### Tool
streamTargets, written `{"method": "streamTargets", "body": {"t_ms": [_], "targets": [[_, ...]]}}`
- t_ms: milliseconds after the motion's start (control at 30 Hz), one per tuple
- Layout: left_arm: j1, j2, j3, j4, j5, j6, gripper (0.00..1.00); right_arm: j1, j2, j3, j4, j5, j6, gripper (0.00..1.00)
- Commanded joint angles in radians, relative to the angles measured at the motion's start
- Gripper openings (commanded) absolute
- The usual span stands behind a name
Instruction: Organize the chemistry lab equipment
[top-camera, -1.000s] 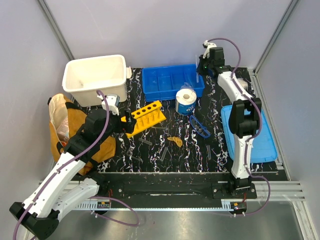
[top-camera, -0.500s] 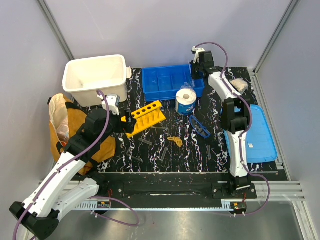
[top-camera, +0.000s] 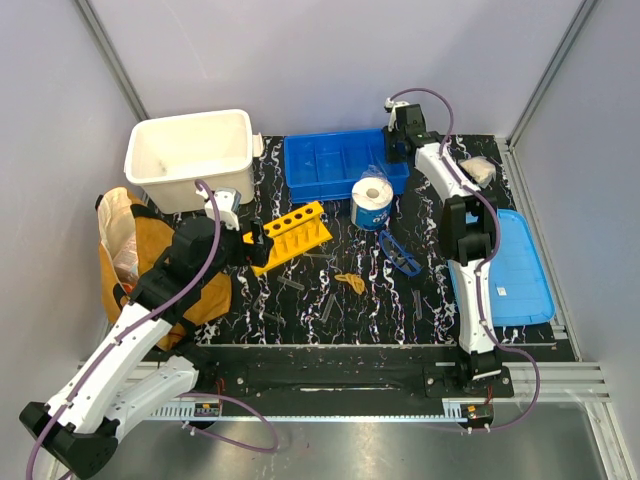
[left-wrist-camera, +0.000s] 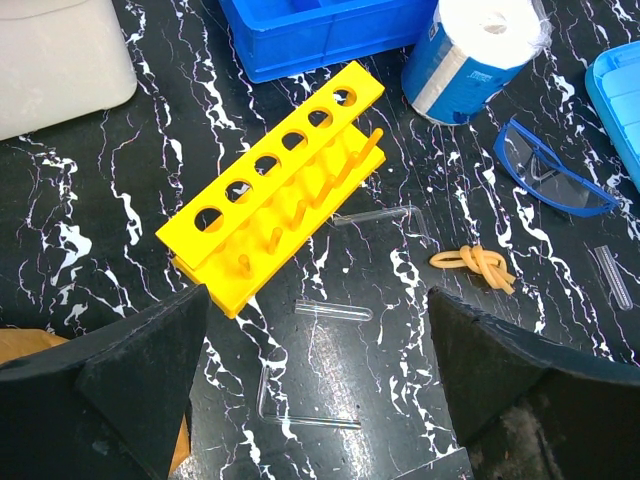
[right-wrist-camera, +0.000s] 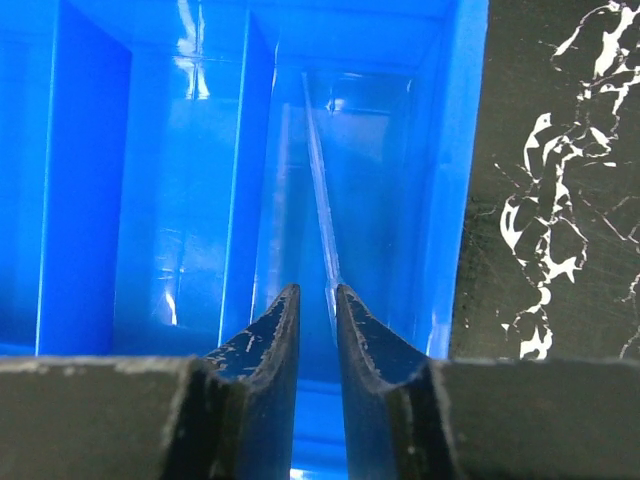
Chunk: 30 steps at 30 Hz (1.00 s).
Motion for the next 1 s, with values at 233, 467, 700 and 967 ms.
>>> {"method": "streamTargets", "body": {"t_ms": [233, 467, 700, 967], "targets": [[-0.003, -0.015, 0.011, 0.04, 0.016, 0.005, 0.94, 0.007, -0.142, 0.092, -0.153, 0.063, 0.054, 0.29], [-0.003, -0.032, 0.008, 0.04, 0.028, -0.004, 0.94, 0.007, -0.356, -0.044, -0.311, 0.195, 0.184, 0.29], [-0.003, -0.049, 0.01, 0.038, 0.051, -0.01, 0.94, 0.014, -0.729, -0.535, -0.302, 0.183, 0.355, 0.34], [-0.003, -0.07, 0.007, 0.038, 0.048, -0.015, 0.94, 0.091, -1.073, -1.017, -0.297, 0.123, 0.454, 0.39]]}}
